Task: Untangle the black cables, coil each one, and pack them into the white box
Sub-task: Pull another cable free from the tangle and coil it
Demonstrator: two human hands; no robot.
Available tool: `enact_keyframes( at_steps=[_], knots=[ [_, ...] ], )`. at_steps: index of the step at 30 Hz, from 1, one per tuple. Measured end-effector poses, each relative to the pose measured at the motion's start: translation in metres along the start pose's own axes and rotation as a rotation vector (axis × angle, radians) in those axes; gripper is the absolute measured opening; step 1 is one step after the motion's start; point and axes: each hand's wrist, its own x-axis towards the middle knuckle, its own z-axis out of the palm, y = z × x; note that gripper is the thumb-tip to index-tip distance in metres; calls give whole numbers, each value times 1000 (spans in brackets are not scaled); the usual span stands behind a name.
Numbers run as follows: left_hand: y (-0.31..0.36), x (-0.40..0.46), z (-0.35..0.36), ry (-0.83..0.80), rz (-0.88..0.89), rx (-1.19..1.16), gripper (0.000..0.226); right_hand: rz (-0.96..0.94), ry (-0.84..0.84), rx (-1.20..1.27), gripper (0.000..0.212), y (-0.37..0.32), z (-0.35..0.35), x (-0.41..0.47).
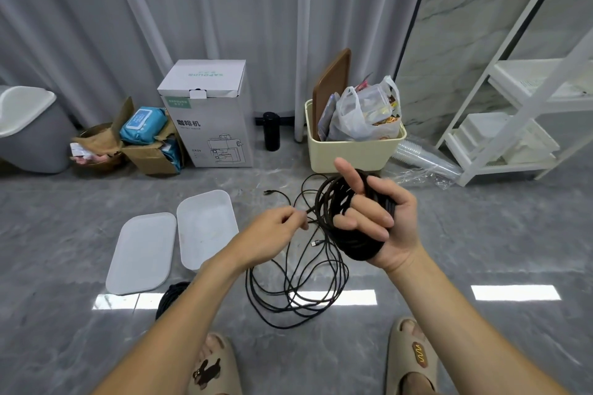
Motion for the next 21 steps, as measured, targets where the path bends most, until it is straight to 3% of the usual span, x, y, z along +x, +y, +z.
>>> enact_keyframes(
  at_steps=[5,8,11,14,18,21],
  knots=[
    [-3,7,-8,261,-30,-96,27,214,-227,-52,43,4,9,2],
    [-4,13,-14,448,-17,-324,21,412,-246,-177,44,12,10,2],
    [6,14,-21,584,29,-669,16,548,-183,-297,43,18,12,4],
    [16,13,-30,684,92,-874,13,598,-70,-367,46,23,13,6],
    [11,17,-37,748,62,-827,12,526,52,-361,41,26,12,8],
    [0,19,-35,659,-74,-674,15,415,192,-365,29,27,15,11]
  ],
)
